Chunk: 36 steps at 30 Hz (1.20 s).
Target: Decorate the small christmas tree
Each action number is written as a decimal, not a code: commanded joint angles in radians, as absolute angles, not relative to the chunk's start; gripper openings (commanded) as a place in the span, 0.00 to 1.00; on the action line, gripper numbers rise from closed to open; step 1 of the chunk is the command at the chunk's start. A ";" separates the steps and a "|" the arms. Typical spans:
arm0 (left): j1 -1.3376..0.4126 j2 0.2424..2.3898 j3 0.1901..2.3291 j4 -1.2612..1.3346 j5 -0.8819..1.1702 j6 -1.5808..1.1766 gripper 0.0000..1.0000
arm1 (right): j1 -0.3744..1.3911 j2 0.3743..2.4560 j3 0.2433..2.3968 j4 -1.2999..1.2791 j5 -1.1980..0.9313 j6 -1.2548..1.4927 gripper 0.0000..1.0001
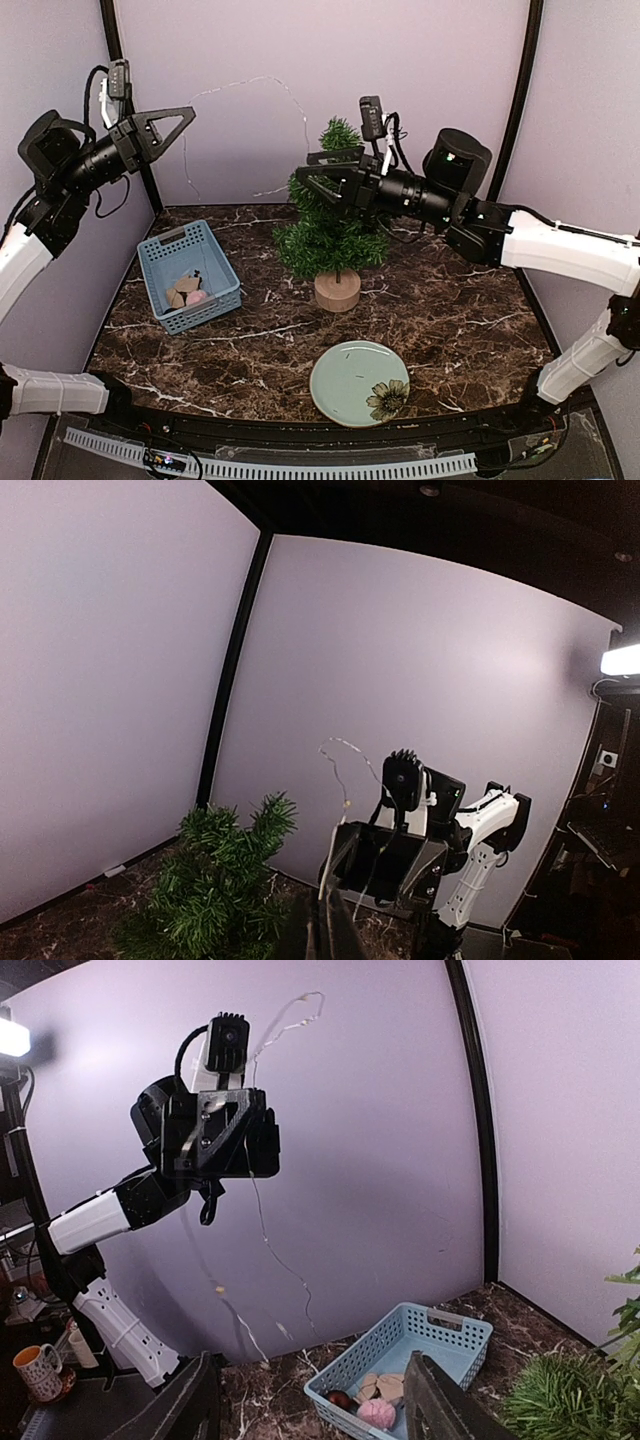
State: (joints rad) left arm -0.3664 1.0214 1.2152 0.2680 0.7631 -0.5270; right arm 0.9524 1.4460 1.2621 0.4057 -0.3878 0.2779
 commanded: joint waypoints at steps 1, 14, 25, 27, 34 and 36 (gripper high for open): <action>-0.377 1.021 1.240 0.326 0.765 -0.527 0.00 | 0.967 1.454 1.274 0.542 -0.417 0.303 0.63; -0.400 1.049 1.210 0.403 0.756 -0.559 0.00 | 0.971 1.508 1.292 0.615 -0.439 0.337 0.52; -0.426 1.080 1.198 0.473 0.740 -0.586 0.00 | 0.972 1.528 1.282 0.672 -0.455 0.345 0.55; -0.430 1.085 1.198 0.479 0.737 -0.588 0.00 | 0.973 1.528 1.280 0.681 -0.456 0.344 0.53; -0.443 1.092 1.196 0.494 0.711 -0.587 0.00 | 0.973 1.536 1.273 0.712 -0.458 0.355 0.46; -0.443 1.093 1.199 0.495 0.708 -0.585 0.00 | 0.973 1.535 1.266 0.713 -0.447 0.356 0.46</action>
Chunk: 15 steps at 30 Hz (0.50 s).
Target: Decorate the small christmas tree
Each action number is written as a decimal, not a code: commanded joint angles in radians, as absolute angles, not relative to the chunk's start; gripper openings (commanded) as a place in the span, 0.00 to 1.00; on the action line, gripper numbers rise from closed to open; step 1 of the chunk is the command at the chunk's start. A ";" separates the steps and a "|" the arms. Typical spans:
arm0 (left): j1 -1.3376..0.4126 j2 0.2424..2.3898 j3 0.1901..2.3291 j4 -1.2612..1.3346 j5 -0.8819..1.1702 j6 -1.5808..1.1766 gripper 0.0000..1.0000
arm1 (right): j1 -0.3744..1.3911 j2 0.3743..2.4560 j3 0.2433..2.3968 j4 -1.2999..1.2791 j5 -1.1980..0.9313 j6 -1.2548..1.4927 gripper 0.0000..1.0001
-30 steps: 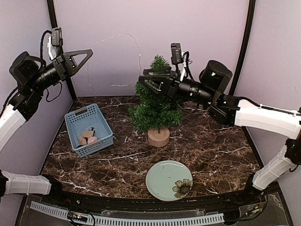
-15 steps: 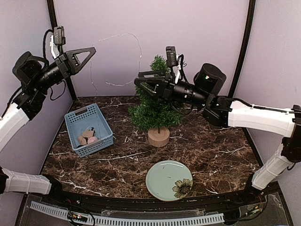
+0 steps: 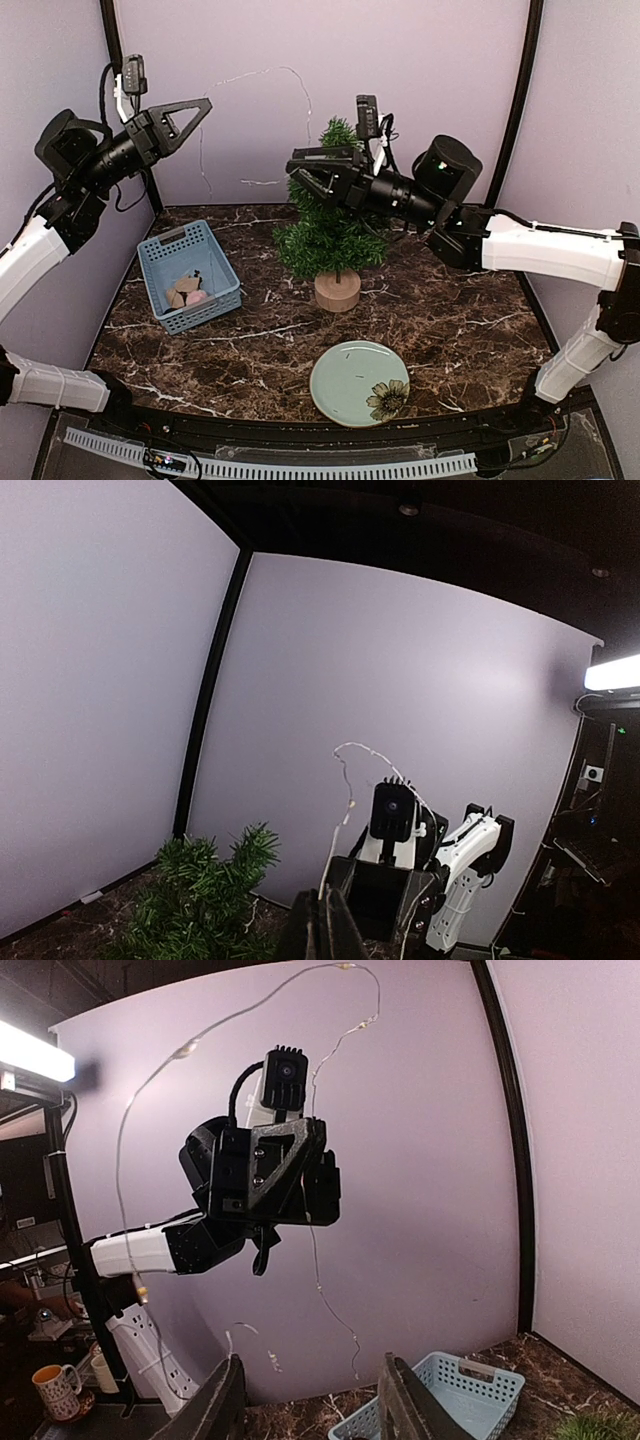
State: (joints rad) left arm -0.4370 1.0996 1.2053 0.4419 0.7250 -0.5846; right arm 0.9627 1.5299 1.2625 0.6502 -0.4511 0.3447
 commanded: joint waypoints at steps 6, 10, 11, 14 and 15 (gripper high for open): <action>-0.445 1.095 1.216 0.491 0.723 -0.580 0.00 | 0.973 1.517 1.216 0.710 -0.376 0.343 0.50; -0.445 1.090 1.224 0.475 0.726 -0.566 0.00 | 0.970 1.490 1.181 0.703 -0.317 0.314 0.53; -0.444 1.090 1.224 0.475 0.724 -0.565 0.00 | 0.967 1.482 1.171 0.709 -0.313 0.312 0.55; -0.445 1.091 1.226 0.475 0.726 -0.567 0.00 | 0.961 1.472 1.154 0.719 -0.300 0.316 0.57; -0.445 1.092 1.226 0.477 0.726 -0.568 0.00 | 0.959 1.471 1.152 0.716 -0.296 0.318 0.58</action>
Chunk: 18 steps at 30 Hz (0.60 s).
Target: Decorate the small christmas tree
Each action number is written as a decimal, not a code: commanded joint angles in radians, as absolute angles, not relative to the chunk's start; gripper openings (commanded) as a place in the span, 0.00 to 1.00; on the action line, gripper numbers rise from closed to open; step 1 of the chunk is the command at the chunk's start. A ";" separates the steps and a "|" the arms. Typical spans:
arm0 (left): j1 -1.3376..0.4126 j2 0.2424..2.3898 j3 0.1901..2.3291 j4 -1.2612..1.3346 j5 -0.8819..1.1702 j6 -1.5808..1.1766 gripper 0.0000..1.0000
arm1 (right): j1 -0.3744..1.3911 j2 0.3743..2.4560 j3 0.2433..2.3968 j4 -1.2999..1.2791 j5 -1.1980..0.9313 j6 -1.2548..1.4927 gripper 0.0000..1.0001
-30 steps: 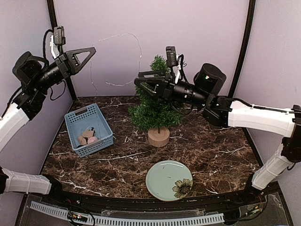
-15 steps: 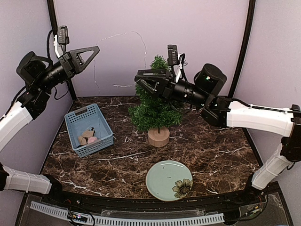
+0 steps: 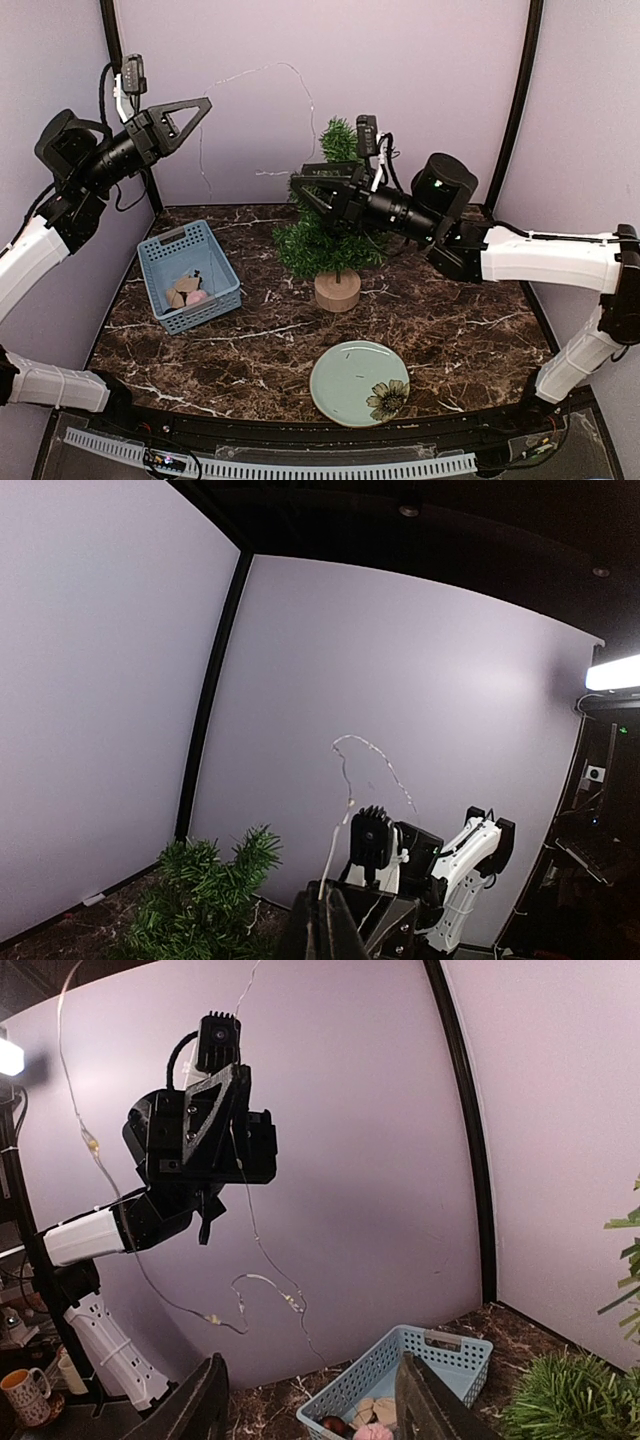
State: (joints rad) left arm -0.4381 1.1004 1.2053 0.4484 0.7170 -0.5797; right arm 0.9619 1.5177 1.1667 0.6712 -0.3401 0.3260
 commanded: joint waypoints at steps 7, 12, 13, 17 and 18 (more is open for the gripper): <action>-0.445 1.102 1.231 0.495 0.733 -0.585 0.00 | 0.953 1.478 1.134 0.793 -0.360 0.347 0.61; -0.445 1.108 1.228 0.501 0.729 -0.590 0.00 | 0.962 1.510 1.157 0.868 -0.444 0.390 0.60; -0.445 1.109 1.228 0.505 0.729 -0.591 0.00 | 0.966 1.515 1.162 0.877 -0.451 0.393 0.60; -0.445 1.113 1.226 0.511 0.727 -0.595 0.00 | 0.976 1.537 1.183 0.884 -0.466 0.396 0.60; -0.445 1.113 1.228 0.513 0.727 -0.595 0.00 | 0.978 1.542 1.186 0.886 -0.464 0.397 0.59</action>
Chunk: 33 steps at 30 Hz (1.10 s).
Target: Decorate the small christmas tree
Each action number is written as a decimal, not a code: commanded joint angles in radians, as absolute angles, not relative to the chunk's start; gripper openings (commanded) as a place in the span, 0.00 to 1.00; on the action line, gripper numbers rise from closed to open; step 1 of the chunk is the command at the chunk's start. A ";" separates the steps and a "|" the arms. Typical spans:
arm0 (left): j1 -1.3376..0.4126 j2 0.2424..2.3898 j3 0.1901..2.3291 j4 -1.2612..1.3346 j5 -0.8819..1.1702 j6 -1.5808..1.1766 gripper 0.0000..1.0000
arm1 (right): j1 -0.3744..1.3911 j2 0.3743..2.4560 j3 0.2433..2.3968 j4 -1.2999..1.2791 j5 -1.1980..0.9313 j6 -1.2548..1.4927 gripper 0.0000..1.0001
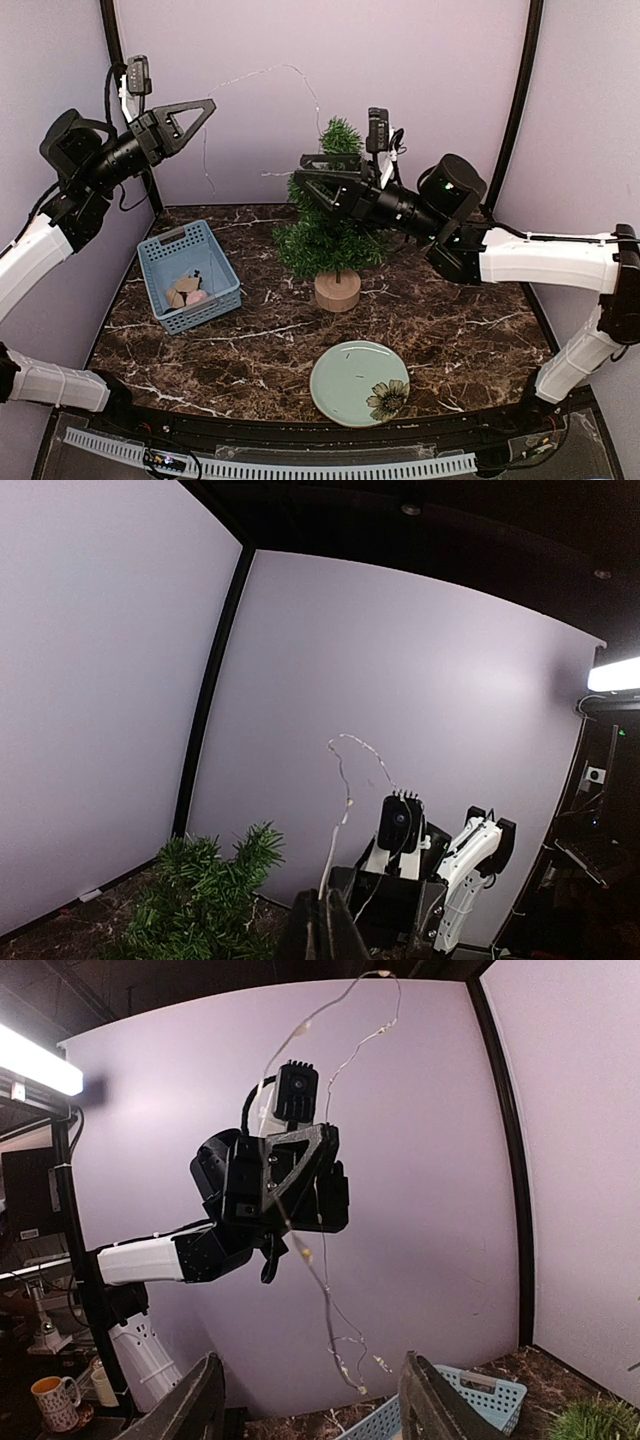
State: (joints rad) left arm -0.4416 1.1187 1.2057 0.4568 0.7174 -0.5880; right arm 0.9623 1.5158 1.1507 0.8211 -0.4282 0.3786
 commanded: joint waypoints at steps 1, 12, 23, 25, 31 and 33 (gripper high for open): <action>-0.445 1.115 1.228 0.514 0.728 -0.597 0.00 | 0.978 1.545 1.189 0.888 -0.459 0.399 0.58; -0.445 1.123 1.213 0.543 0.730 -0.609 0.00 | 0.978 1.591 1.233 0.921 -0.427 0.428 0.38; -0.446 1.116 1.194 0.503 0.687 -0.574 0.00 | 0.979 1.575 1.236 0.878 -0.385 0.409 0.00; -0.446 1.114 1.193 0.452 0.651 -0.545 0.00 | 0.979 1.544 1.243 0.815 -0.360 0.379 0.00; -0.446 1.137 1.190 0.397 0.605 -0.496 0.00 | 0.977 1.431 1.269 0.556 -0.236 0.259 0.00; -0.446 1.173 1.210 0.397 0.618 -0.490 0.00 | 0.972 1.402 1.281 0.478 -0.191 0.236 0.00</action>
